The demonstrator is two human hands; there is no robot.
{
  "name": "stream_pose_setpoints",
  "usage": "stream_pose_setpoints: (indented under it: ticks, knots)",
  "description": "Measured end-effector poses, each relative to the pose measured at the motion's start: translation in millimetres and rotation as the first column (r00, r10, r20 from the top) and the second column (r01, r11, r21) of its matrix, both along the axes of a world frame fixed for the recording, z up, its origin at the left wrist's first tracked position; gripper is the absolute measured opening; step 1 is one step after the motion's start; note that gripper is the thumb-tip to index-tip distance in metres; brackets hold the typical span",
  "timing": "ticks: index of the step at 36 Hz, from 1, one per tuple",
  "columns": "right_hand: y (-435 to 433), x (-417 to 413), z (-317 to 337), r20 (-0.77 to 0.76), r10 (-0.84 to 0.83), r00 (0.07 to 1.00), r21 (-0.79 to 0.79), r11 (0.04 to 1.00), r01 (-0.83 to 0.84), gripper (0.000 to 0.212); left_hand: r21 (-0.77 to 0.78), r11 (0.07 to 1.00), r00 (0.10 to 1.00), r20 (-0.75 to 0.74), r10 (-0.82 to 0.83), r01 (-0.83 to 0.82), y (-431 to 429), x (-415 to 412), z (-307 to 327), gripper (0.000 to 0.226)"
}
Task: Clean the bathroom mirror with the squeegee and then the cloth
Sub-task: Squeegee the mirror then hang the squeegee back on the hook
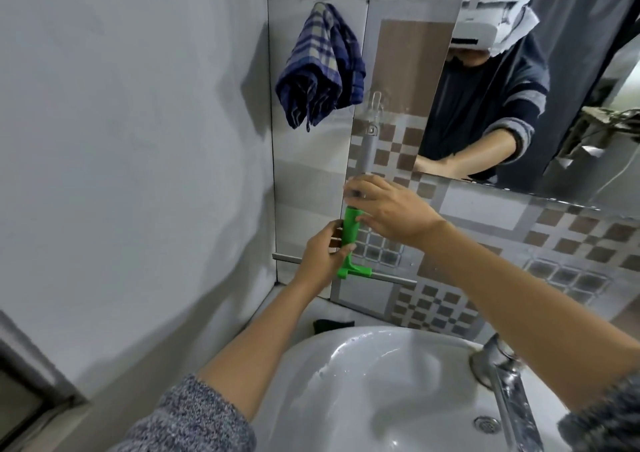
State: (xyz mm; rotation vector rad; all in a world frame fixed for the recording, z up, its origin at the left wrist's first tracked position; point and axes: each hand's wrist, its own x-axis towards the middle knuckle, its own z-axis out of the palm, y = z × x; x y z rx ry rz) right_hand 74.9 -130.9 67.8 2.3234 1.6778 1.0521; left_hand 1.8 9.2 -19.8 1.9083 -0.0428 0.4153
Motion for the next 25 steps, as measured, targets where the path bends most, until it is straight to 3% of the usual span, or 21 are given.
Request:
stream_pose_setpoints:
  ticks: [6,16,25]
  knots:
    - [-1.0,-19.6,12.0,-0.050,-0.002,0.999,0.042,0.999,0.004,0.036,0.071,0.997,0.999,0.038,0.011,-0.014,6.3,-21.5,14.3,0.037]
    - [-34.6,-73.0,55.9,0.092,-0.084,0.992,0.092,0.993,0.075,0.026,0.250,0.968,0.987,0.152,-0.048,0.008,1.2,-57.6,61.9,0.040]
    - [-101.6,-117.3,82.9,0.019,-0.316,0.949,0.152,0.939,0.309,0.029,0.576,0.818,0.892,0.373,-0.257,-0.005,-27.0,-65.8,130.1,0.041]
